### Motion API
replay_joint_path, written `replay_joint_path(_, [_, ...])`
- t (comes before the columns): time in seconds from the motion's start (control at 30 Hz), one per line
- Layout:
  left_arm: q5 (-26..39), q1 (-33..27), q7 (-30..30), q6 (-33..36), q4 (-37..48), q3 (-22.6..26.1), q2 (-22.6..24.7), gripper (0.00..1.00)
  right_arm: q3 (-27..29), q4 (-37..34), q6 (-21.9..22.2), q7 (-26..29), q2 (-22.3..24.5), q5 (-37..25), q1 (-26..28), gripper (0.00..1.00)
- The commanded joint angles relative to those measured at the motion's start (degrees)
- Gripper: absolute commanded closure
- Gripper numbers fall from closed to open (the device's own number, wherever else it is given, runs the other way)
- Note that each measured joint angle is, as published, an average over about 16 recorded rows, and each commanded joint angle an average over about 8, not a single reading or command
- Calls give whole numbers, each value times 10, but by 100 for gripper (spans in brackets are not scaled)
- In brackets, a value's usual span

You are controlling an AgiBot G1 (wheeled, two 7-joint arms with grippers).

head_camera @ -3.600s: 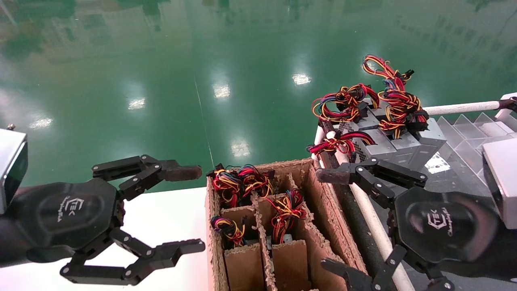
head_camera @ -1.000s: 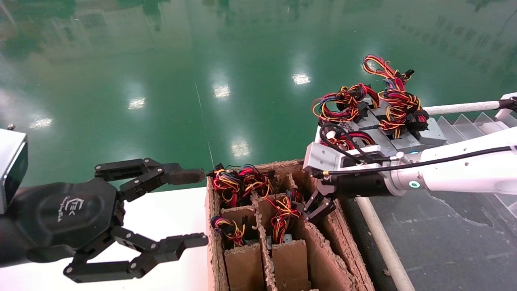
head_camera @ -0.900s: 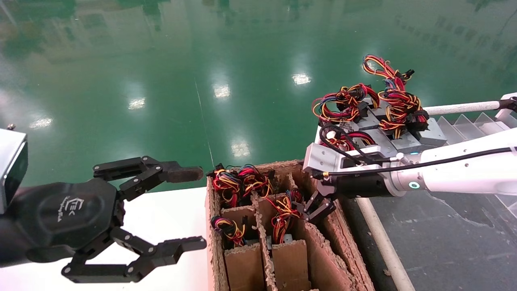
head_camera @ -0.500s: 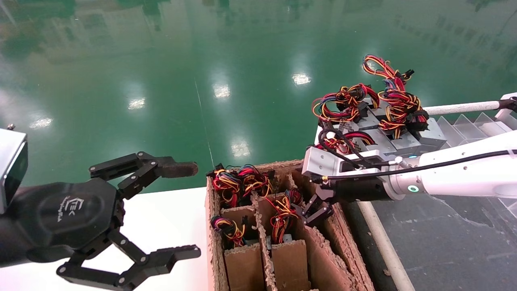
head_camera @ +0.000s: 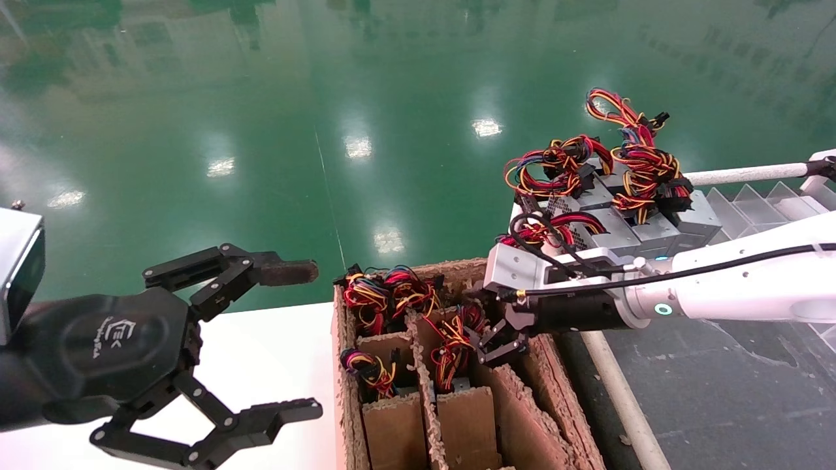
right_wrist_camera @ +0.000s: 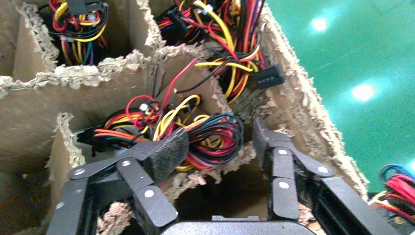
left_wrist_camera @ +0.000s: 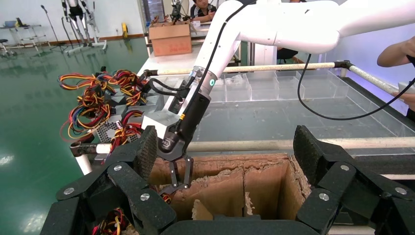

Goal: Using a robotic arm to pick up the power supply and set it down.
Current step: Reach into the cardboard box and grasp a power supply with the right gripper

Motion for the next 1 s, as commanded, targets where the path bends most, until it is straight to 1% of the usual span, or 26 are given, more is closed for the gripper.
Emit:
replay_joint_path(0.03, [0,0,0,0,0,0,0,0,-1,-2,-2,1,-1,0,0,100])
replay_joint_path(0.47, [0,0,0,0,0,0,0,0,1,-4,-19,8,1,11,4,100])
replay_joint_path(0.77, [0,0,0,0,0,0,0,0,4,0,-29,15,9,22,-4,100])
replay_joint_path(1.0, [0,0,0,0,0,0,0,0,17,-13,-40,24,19,48,-11,100])
